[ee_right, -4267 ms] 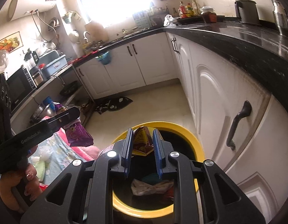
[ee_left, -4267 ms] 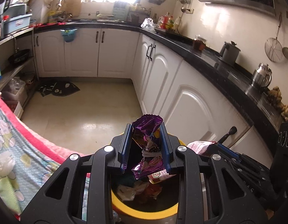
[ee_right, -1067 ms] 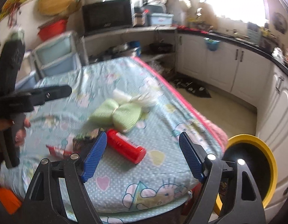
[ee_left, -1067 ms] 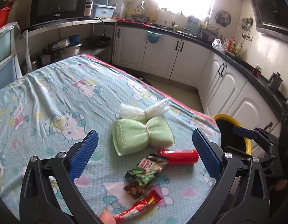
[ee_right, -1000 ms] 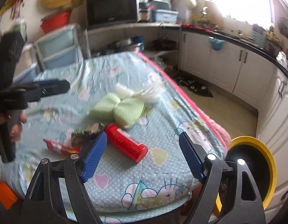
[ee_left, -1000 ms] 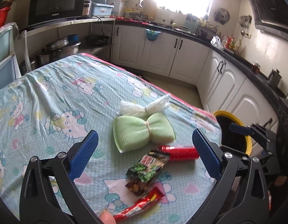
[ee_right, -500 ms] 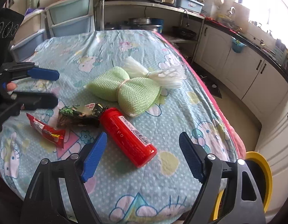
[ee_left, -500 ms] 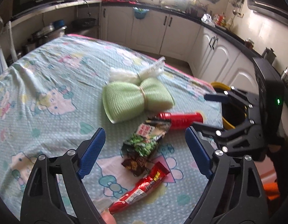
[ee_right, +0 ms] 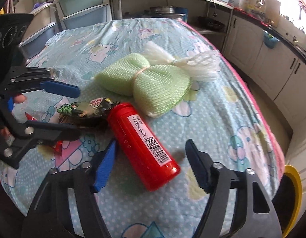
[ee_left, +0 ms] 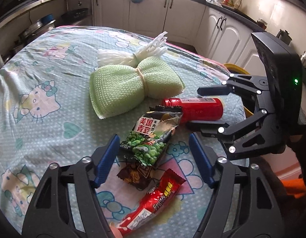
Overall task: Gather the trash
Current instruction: 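Grasp the red cylindrical can with the right tool while the left tool grasps the green pea snack bag, then carry the red can and green snack bag over the yellow bin with both tools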
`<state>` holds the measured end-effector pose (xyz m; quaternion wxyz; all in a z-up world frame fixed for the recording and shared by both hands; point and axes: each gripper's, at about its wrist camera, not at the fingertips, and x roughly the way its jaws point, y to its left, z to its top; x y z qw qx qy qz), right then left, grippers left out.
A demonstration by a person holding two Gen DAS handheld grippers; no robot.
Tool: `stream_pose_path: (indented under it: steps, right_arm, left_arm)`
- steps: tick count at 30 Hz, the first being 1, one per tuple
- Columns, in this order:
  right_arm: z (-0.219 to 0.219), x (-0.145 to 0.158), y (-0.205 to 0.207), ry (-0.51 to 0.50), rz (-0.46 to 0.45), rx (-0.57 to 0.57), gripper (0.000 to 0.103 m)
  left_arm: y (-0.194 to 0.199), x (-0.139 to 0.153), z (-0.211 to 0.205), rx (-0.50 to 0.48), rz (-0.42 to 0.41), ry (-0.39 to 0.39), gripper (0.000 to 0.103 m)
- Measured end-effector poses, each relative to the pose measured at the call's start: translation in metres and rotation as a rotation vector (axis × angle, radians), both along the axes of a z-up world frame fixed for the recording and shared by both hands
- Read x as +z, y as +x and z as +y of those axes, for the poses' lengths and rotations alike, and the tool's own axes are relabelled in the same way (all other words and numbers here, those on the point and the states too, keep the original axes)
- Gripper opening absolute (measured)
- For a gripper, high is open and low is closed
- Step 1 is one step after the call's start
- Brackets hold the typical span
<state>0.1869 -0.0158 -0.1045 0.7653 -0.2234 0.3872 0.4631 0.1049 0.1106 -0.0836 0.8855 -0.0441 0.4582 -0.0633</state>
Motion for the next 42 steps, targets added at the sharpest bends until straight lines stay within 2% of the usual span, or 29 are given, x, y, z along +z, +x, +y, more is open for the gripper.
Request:
stream_pose_path:
  steps: [7, 9, 14, 16, 20, 22, 34, 42]
  right_arm:
    - [-0.001, -0.001, -0.009, 0.013, 0.008, 0.010, 0.048]
    - [-0.003, -0.001, -0.011, 0.015, 0.009, 0.013, 0.042]
    - [-0.009, 0.000, -0.021, 0.023, 0.018, 0.018, 0.035]
    - [-0.011, 0.001, -0.025, 0.035, 0.021, 0.011, 0.033]
    - [-0.017, 0.003, -0.032, 0.056, 0.032, 0.003, 0.032]
    - [-0.020, 0.004, -0.036, 0.063, 0.036, 0.000, 0.032]
    - [-0.042, 0.015, -0.046, 0.131, 0.069, -0.093, 0.032]
    - [-0.056, 0.033, -0.049, 0.185, 0.046, -0.143, 0.032]
  left_arm:
    - [0.004, -0.006, 0.003, -0.002, 0.024, 0.005, 0.047]
    - [0.004, -0.006, 0.004, 0.000, 0.023, 0.003, 0.044]
    - [0.002, -0.004, 0.006, 0.000, 0.016, -0.006, 0.039]
    - [0.001, -0.003, 0.006, -0.003, 0.010, -0.004, 0.030]
    - [-0.002, 0.003, 0.000, -0.015, -0.002, 0.022, 0.021]
    - [-0.004, 0.007, -0.002, -0.020, -0.013, 0.030, 0.012]
    - [-0.015, 0.025, -0.002, 0.019, -0.052, 0.025, 0.003]
    - [-0.021, 0.045, -0.008, 0.027, -0.114, 0.015, 0.002]
